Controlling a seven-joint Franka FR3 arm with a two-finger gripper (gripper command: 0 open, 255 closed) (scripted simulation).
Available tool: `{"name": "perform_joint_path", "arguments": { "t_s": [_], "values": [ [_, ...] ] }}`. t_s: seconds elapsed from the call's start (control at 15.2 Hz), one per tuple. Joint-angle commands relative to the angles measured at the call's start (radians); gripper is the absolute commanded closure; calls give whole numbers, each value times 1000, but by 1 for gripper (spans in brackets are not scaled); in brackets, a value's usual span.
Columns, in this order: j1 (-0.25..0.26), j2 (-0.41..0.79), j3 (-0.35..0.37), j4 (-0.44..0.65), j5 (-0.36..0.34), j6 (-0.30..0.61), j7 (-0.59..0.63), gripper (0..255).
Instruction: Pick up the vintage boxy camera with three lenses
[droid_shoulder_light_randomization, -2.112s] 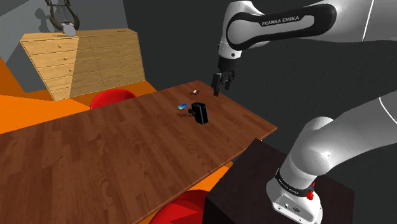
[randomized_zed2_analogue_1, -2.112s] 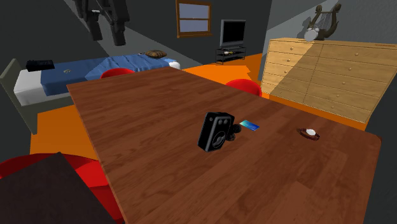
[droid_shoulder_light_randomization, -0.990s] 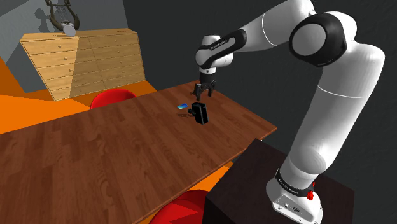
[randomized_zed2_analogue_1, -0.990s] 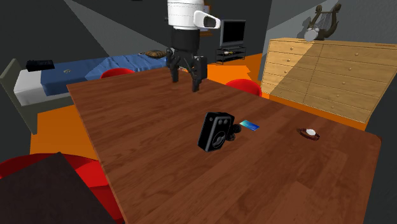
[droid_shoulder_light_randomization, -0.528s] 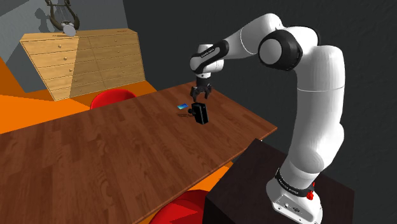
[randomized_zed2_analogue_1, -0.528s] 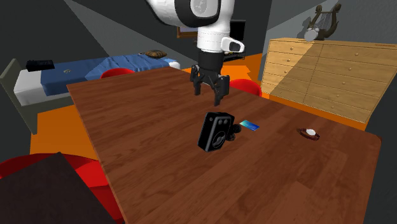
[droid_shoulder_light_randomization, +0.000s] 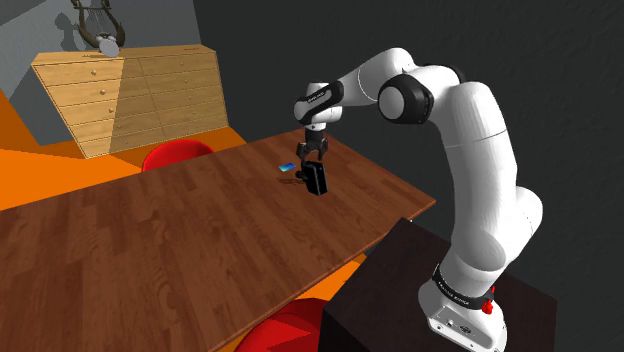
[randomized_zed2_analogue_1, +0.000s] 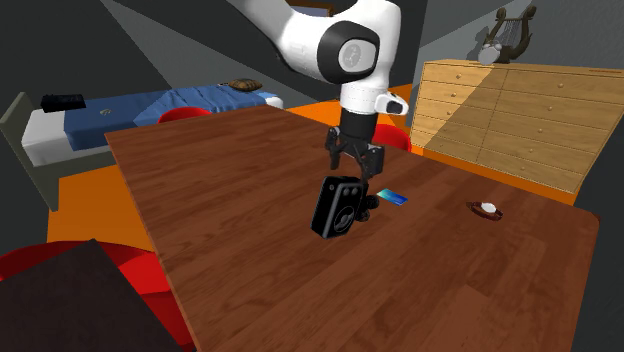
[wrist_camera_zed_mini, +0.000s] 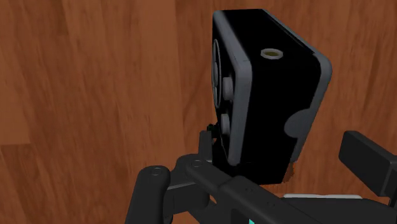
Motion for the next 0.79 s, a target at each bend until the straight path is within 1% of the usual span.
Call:
{"name": "perform_joint_path", "arguments": {
  "t_s": [0.0,0.26,0.4,0.46,0.73],
  "values": [
    [-3,20,1,6,3,14,-3,0],
    [-5,57,6,1,9,55,-9,0],
    [-5,57,6,1,9,55,-9,0],
    [-5,55,6,-2,9,56,-9,255],
    [-5,55,6,-1,9,56,-9,255]
  ]
}}
